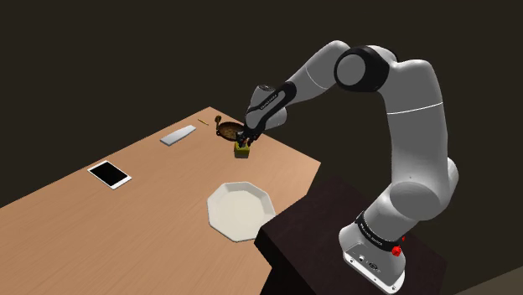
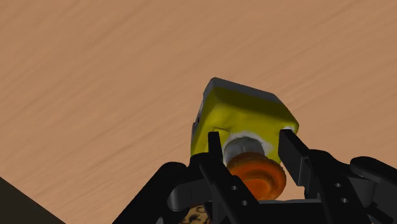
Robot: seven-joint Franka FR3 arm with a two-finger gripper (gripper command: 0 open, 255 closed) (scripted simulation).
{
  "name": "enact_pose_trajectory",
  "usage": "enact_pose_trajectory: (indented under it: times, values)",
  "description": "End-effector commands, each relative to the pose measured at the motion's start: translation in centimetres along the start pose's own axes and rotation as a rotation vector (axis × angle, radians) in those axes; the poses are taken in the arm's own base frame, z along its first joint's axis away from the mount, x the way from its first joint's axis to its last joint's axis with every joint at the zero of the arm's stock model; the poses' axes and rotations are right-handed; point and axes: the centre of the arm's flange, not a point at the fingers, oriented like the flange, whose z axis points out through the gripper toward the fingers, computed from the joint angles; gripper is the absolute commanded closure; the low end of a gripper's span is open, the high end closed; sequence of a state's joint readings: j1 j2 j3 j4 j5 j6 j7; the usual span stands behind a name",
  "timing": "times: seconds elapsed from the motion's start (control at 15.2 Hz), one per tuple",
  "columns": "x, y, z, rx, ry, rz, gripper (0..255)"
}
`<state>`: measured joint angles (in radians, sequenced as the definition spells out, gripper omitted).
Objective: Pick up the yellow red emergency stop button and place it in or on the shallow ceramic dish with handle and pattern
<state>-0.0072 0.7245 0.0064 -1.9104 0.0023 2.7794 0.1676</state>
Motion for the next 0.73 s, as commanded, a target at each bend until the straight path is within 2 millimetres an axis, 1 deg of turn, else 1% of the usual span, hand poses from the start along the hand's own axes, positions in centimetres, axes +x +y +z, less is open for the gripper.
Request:
enact_pose_trajectory:
  times: [0.0, 0.33, 0.66]
  values:
    - [-0.2, 0.0, 0.2, -0.001, -0.004, 0.0, 255]
    - [-0.1, 0.0, 0.2, 0.0, -0.004, 0.0, 255]
    - [0.2, 0.0, -2.4, 0.0, -0.004, 0.0, 255]
